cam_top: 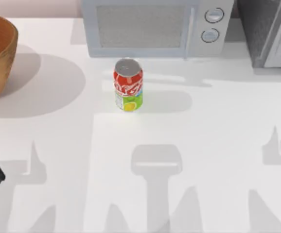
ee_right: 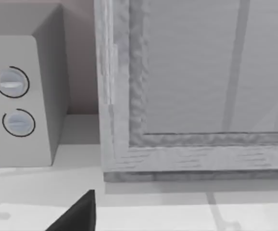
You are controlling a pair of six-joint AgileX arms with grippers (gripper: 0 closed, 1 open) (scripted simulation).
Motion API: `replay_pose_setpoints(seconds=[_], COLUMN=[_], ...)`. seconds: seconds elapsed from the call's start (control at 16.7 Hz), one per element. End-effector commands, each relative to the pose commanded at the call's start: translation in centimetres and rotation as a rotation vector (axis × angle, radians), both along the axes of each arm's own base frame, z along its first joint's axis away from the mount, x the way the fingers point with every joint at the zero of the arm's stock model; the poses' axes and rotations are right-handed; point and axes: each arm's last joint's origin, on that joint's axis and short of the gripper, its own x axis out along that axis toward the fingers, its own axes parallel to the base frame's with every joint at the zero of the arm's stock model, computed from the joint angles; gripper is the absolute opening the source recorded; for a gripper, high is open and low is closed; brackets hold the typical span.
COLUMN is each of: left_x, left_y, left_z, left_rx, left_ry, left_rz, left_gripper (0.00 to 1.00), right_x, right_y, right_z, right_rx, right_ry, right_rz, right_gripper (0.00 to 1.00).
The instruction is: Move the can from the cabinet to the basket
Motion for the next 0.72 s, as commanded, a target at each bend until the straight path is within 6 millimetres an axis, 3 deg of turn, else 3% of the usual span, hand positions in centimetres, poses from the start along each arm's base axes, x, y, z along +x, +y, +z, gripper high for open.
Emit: replay_pose_setpoints(seconds=[0.3,0.72], left_x=[0.0,0.0], left_y=[0.0,0.0], left_z=[0.0,0.0], left_rx=[0.0,0.0], left_ry=[0.0,0.0], left_rz=[0.0,0.0], left_gripper=[1.0,1.0], right_x=[-2.5,-2.9], right_y=[-0.9,-1.0], right_z=[-2.3,-3.0], right_rx=[0.011,0.011], right_ry=[-0.067,-0.089], right_rz=[0.041,0.058], right_gripper=[1.0,1.0])
